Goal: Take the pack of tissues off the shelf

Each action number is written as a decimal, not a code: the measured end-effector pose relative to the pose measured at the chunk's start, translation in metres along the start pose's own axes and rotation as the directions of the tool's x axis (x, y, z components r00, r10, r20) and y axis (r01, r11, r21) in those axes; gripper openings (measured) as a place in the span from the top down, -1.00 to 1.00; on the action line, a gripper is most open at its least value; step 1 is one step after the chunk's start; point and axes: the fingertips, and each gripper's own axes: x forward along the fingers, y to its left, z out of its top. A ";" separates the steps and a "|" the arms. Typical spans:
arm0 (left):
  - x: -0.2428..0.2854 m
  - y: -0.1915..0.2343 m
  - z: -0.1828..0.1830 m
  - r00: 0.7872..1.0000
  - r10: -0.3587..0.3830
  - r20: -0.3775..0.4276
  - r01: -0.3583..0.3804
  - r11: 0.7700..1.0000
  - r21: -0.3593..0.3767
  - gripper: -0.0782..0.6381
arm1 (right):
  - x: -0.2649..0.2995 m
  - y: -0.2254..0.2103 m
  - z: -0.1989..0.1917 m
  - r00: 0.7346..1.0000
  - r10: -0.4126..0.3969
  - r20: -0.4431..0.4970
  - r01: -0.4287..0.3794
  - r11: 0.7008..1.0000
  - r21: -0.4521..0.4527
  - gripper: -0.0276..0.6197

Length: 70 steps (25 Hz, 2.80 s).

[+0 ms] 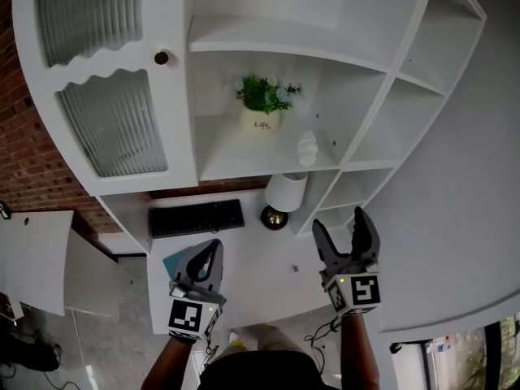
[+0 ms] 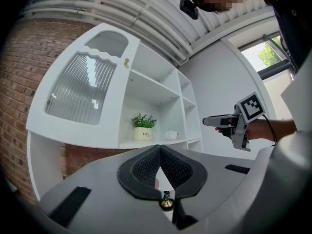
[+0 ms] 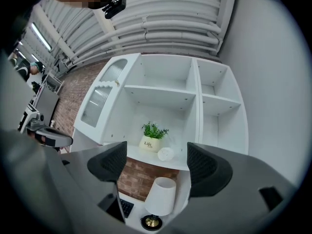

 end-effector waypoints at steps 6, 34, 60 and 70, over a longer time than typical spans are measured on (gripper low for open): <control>0.016 0.011 0.007 1.000 0.027 0.016 -0.027 1.000 0.011 0.77 | 0.040 -0.007 -0.005 1.000 0.013 0.018 -0.014 0.999 0.040 -0.18; 0.127 0.035 -0.012 0.996 0.090 -0.009 -0.089 0.995 0.055 0.77 | 0.192 -0.042 -0.067 0.994 0.087 -0.061 -0.079 0.990 0.116 -0.18; 0.119 0.034 -0.021 0.996 0.079 -0.029 -0.078 0.996 0.049 0.77 | 0.187 -0.031 -0.072 0.985 0.109 -0.135 -0.101 0.993 0.063 0.43; 0.115 0.038 -0.024 0.996 0.081 -0.040 -0.080 0.996 0.046 0.77 | 0.186 -0.026 -0.071 0.985 0.108 -0.138 -0.102 0.993 0.052 0.48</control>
